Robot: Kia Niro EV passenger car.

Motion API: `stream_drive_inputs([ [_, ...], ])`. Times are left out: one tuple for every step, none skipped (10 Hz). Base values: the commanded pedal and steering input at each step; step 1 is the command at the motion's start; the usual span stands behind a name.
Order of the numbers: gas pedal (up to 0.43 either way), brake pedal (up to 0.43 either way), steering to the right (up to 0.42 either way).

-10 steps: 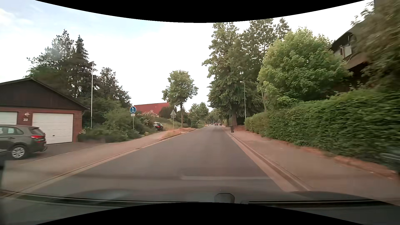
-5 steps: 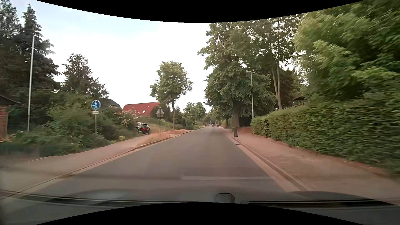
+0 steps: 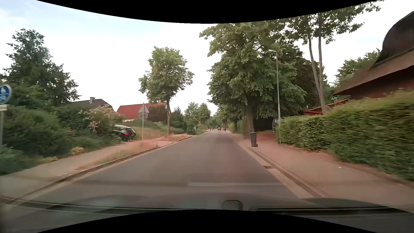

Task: Follow the waypoints while adhering to traffic rules and regulations

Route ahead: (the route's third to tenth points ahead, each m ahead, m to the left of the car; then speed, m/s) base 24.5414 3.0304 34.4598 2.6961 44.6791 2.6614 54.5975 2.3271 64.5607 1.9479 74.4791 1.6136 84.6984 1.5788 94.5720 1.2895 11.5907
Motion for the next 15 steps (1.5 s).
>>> stream_drive_inputs([
  [0.209,0.0,0.003],
  [0.209,0.0,0.003],
  [0.209,0.0,0.003],
  [0.209,0.0,0.003],
  [0.209,0.0,0.002],
  [0.209,0.0,0.002],
  [0.209,0.0,0.002],
  [0.209,0.0,0.002],
  [0.209,0.0,0.001],
  [0.209,0.0,0.002],
  [0.209,0.0,0.002],
  [0.209,0.0,0.002],
  [0.209,0.0,0.001],
  [0.209,0.0,0.002],
  [0.209,0.0,0.002],
])
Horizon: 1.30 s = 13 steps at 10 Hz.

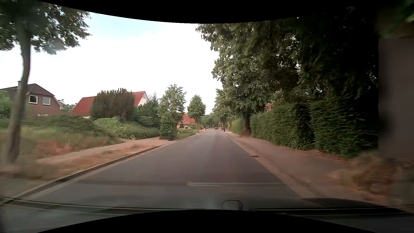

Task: Follow the waypoints while adhering to traffic rules and regulations

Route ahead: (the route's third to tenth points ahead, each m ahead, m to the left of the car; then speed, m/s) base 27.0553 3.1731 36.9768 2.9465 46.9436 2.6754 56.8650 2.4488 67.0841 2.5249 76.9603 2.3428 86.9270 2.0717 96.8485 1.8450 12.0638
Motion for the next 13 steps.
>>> stream_drive_inputs([
  [0.22,0.0,0.002],
  [0.22,0.0,0.001],
  [0.22,0.0,0.001],
  [0.22,0.0,0.0],
  [0.22,0.0,-0.002],
  [0.22,0.0,-0.002],
  [0.22,0.0,-0.003],
  [0.22,0.0,-0.004],
  [0.22,0.0,-0.003],
  [0.22,0.0,-0.003],
  [0.22,0.0,-0.003],
  [0.22,0.0,-0.003],
  [0.22,0.0,-0.003],
])
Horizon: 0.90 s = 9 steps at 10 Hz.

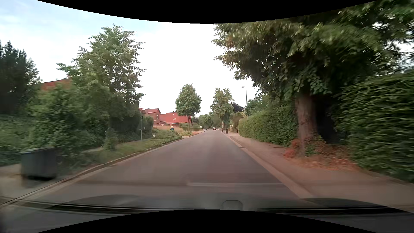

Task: Follow the waypoints while adhering to traffic rules and regulations

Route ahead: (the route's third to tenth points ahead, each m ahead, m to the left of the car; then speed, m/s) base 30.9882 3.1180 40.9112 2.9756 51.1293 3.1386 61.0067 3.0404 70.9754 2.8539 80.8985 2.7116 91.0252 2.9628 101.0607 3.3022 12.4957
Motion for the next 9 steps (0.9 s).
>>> stream_drive_inputs([
  [0.22,0.0,-0.003],
  [0.22,0.0,-0.003],
  [0.22,0.0,-0.003],
  [0.22,0.0,-0.003],
  [0.22,0.0,-0.003],
  [0.22,0.0,-0.003],
  [0.22,0.0,-0.003],
  [0.22,0.0,-0.003],
  [0.22,0.0,-0.003],
])
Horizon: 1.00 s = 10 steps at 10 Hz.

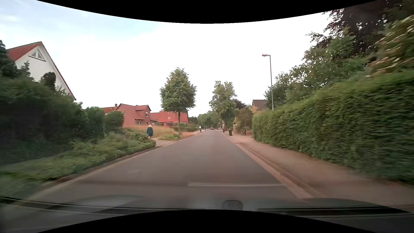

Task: Follow the waypoints while adhering to traffic rules and regulations

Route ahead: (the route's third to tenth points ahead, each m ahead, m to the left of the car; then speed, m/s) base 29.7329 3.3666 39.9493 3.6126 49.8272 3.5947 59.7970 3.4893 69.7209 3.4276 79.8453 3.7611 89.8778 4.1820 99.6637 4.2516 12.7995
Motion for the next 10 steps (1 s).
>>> stream_drive_inputs([
  [0.22,0.0,-0.003],
  [0.22,0.0,-0.003],
  [0.209,0.0,-0.003],
  [0.197,0.0,-0.003],
  [0.189,0.0,-0.003],
  [0.189,0.0,-0.003],
  [0.189,0.0,-0.003],
  [0.189,0.0,-0.003],
  [0.189,0.0,-0.003],
  [0.177,0.0,-0.003],
])
